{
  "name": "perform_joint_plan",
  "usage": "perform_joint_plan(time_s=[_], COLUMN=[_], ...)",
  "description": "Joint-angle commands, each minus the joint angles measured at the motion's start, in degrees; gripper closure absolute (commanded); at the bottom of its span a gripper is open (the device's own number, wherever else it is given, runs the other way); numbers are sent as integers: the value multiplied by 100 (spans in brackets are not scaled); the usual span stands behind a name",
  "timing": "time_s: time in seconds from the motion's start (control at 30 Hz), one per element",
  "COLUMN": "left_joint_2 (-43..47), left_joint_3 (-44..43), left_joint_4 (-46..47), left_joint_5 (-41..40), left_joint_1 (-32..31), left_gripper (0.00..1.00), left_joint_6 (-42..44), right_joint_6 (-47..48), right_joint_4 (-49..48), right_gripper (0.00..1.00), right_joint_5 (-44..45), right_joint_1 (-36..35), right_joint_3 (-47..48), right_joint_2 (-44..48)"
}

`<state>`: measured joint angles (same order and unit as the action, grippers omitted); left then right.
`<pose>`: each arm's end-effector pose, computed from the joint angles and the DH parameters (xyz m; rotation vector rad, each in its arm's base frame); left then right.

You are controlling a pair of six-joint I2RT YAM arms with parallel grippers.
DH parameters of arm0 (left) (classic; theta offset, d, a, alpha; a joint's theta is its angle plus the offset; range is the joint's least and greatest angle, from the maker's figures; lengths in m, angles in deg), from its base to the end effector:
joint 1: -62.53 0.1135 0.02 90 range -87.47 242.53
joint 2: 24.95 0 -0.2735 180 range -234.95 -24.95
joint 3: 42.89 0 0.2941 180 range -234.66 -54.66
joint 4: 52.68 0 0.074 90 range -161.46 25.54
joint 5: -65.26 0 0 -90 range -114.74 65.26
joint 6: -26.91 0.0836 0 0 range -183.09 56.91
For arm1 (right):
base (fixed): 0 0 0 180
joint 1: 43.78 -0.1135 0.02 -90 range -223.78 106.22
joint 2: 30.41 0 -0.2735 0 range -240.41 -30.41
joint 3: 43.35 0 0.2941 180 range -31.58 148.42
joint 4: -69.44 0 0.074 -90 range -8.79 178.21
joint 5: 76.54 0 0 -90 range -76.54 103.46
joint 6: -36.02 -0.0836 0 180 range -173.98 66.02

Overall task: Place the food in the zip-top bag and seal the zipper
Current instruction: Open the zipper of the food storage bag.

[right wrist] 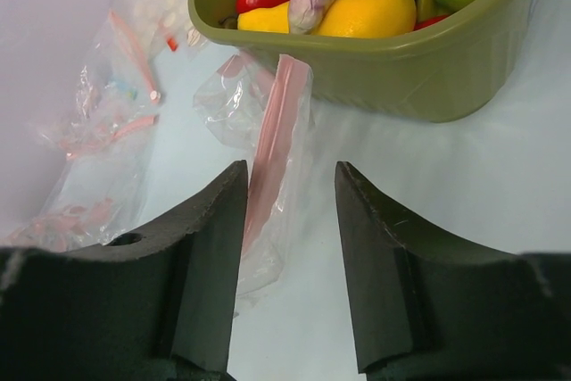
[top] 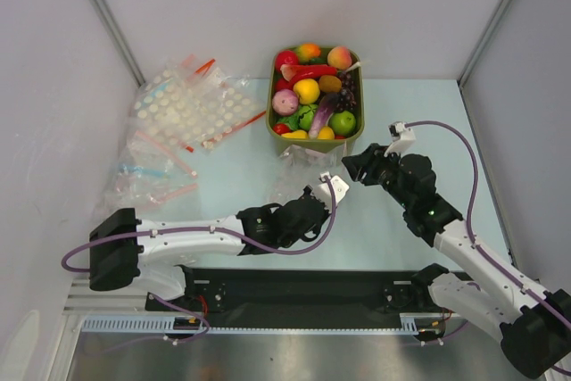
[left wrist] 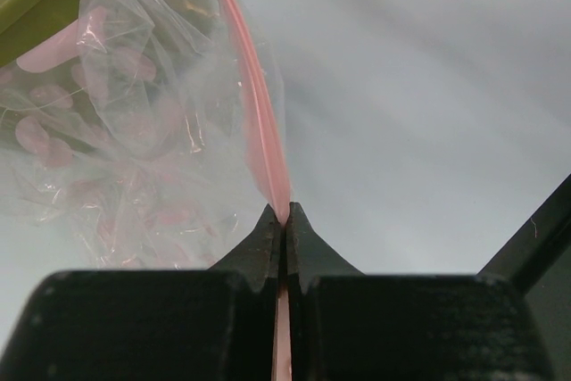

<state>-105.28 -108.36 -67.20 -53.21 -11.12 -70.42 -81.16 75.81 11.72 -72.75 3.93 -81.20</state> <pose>0.1471 -0.3600 0.2353 0.8520 1.8503 -0.3761 0.2576 0.1455 0.2804 -0.0512 1.8015 0.7373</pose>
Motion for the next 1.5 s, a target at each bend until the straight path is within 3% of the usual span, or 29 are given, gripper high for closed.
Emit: perform_joint_plan(time_s=[0.0,0.07,0.2,0.63,0.9,1.07,1.47], left_joint_2=[79,62,71,211,220,97,-61], left_joint_3=[-203,-212,-203,-98,-98,-194,-326], left_joint_4=[116,116,107,186,187,72,-95], left_joint_5=[-141,-141,-150,-238,-361,-659,-1424], left_joint_1=[-36,-36,-27,-36,-36,-79,-203], left_gripper=[100,100,100,100,100,100,100], left_joint_6=[65,74,65,21,56,39,-5], right_joint_6=[-42,-59,-77,-112,-86,-130,-261], right_joint_4=[-65,-57,-57,93,304,426,374], right_gripper=[50,43,39,57,61,71,73], right_joint_5=[138,156,174,174,165,68,-617], right_joint_1=[32,41,58,120,129,129,50], right_joint_3=[194,194,193,246,404,501,642], right_joint_2=[148,174,174,51,-203,-362,-845])
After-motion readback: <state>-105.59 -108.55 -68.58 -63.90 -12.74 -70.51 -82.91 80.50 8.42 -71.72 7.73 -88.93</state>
